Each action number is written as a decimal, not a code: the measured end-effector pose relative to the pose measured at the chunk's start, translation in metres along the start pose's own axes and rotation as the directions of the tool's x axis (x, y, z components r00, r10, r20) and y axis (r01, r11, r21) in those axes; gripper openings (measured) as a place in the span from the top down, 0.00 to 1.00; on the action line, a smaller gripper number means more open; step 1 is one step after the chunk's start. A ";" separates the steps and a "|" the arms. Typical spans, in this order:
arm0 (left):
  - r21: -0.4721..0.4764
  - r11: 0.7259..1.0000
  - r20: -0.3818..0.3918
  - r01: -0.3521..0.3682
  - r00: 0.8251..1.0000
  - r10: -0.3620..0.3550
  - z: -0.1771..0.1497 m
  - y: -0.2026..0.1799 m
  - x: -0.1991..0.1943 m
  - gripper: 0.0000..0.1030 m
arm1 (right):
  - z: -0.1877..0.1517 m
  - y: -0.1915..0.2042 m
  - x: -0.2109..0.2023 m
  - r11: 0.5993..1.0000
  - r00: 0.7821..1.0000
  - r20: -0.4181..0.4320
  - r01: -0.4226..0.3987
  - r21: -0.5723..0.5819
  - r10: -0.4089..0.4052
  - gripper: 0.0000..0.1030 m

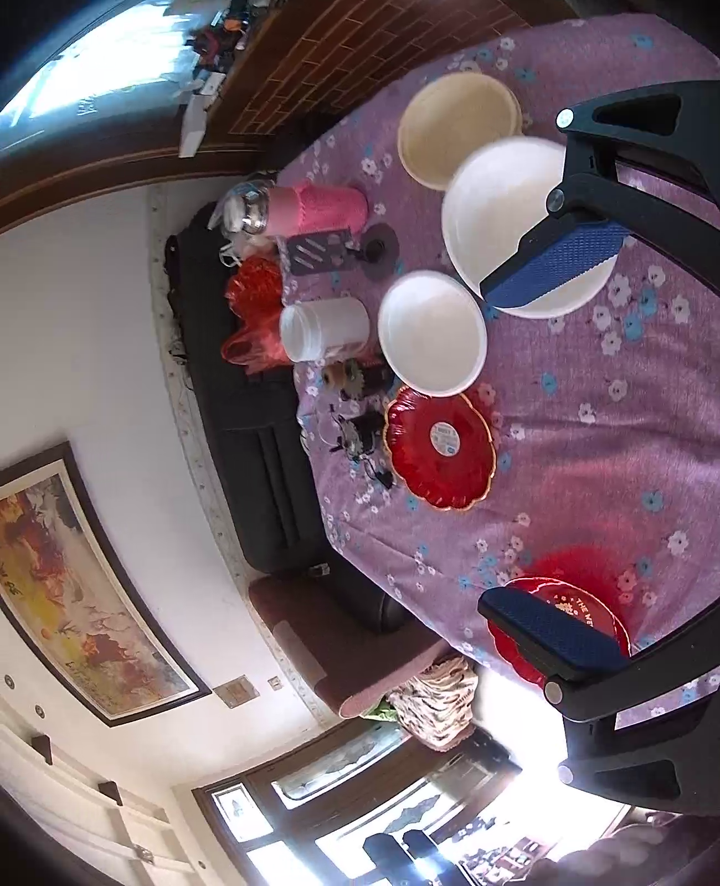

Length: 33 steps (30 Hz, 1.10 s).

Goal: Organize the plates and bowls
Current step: 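Move both tools over the table toward the red sticker plate, then close the left and right grippers on the red sticker plate's rim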

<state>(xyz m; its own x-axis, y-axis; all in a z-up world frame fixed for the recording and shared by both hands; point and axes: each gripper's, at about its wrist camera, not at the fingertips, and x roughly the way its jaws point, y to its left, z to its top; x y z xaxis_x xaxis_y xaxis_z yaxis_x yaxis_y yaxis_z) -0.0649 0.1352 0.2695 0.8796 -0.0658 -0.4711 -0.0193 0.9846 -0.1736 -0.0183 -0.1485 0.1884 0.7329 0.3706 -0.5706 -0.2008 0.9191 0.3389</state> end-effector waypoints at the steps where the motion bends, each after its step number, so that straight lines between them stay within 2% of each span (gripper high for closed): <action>1: -0.019 1.000 -0.048 0.017 0.999 -0.018 -0.001 0.003 0.018 0.00 | -0.003 -0.002 0.013 1.000 1.000 -0.022 -0.015 0.022 0.016 0.02; 4: -0.070 0.997 -0.168 0.038 0.985 -0.050 -0.007 0.008 0.068 0.00 | -0.016 -0.011 0.053 0.996 0.995 -0.087 -0.039 0.081 0.046 0.06; 6: -0.079 0.996 -0.217 0.034 0.975 -0.050 -0.012 0.007 0.094 0.00 | -0.023 -0.014 0.078 0.993 0.990 -0.124 -0.051 0.110 0.064 0.07; 12: -0.022 0.999 -0.296 -0.031 0.955 0.023 -0.016 0.001 0.171 0.00 | -0.038 -0.028 0.140 0.982 0.976 -0.206 -0.028 0.186 0.067 0.10; 15: -0.013 0.999 -0.348 -0.042 0.937 0.035 -0.016 0.003 0.209 0.00 | -0.040 -0.035 0.164 0.975 0.971 -0.233 -0.008 0.221 0.060 0.12; 19: -0.060 0.997 -0.429 -0.045 0.903 0.015 -0.025 0.011 0.259 0.00 | -0.040 -0.040 0.191 0.969 0.967 -0.250 0.017 0.245 0.046 0.14; 23: -0.076 0.995 -0.458 -0.063 0.889 0.021 -0.029 0.011 0.292 0.00 | -0.038 -0.042 0.211 0.964 0.965 -0.261 0.034 0.265 0.037 0.14; 30: -0.046 0.997 -0.465 -0.064 0.884 0.036 -0.028 0.000 0.329 0.00 | -0.032 -0.045 0.228 0.961 0.965 -0.264 0.061 0.271 0.013 0.14; 33: -0.042 0.997 -0.494 -0.058 0.869 0.029 -0.029 -0.005 0.348 0.00 | -0.030 -0.047 0.236 0.959 0.963 -0.269 0.073 0.274 0.004 0.14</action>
<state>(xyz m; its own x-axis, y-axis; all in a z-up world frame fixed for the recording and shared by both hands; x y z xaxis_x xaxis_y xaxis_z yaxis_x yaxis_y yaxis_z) 0.2277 0.1025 0.0814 0.5291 -0.1080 -0.8417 -0.0901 0.9791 -0.1823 0.1447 -0.1003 0.0149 0.5301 0.3963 -0.7496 0.0386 0.8719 0.4882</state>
